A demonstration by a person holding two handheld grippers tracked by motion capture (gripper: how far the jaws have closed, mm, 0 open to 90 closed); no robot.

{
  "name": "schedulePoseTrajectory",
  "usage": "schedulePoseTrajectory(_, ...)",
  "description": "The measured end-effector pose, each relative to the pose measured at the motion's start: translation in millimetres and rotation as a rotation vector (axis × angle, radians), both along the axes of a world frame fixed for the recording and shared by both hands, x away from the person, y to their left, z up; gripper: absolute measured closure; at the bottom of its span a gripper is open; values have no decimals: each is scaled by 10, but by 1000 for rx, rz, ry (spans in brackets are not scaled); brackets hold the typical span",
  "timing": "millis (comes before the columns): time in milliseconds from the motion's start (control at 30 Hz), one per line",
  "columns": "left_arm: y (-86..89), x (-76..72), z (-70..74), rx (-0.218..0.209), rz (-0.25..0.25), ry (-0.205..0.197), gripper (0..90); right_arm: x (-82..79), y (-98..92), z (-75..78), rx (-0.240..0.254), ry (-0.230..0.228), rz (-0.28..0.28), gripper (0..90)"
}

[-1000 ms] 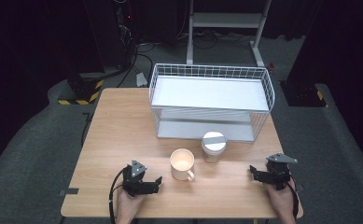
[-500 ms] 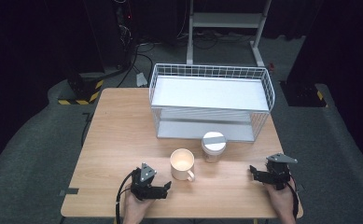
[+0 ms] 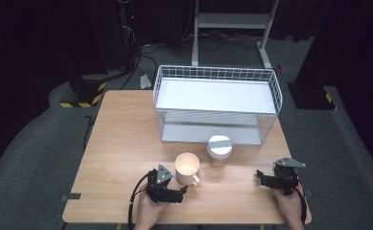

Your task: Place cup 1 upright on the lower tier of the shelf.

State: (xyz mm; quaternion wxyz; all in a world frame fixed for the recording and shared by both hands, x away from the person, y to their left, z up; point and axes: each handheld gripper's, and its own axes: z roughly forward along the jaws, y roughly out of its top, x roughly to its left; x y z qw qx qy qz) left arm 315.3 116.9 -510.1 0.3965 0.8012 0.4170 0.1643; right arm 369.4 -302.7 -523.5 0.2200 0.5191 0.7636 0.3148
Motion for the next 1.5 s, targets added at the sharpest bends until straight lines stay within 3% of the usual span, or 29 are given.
schedulePoseTrajectory(233, -67, 63, 48, 12, -15, -16, 53, 1, -1, -1, -1, -2, 2, 157)
schedulePoseTrajectory(700, -119, 150, 28, -29, -24, -6, 62, 0, 1, 0, -1, 0, 1, 157)
schedulePoseTrajectory(833, -155, 181, 32, -9, -33, -18, 64, 0, 0, 0, -1, -1, 1, 157)
schedulePoseTrajectory(1500, -246, 273, 24, 11, -58, -57, 81, 0, 1, -1, 0, -2, 2, 158)
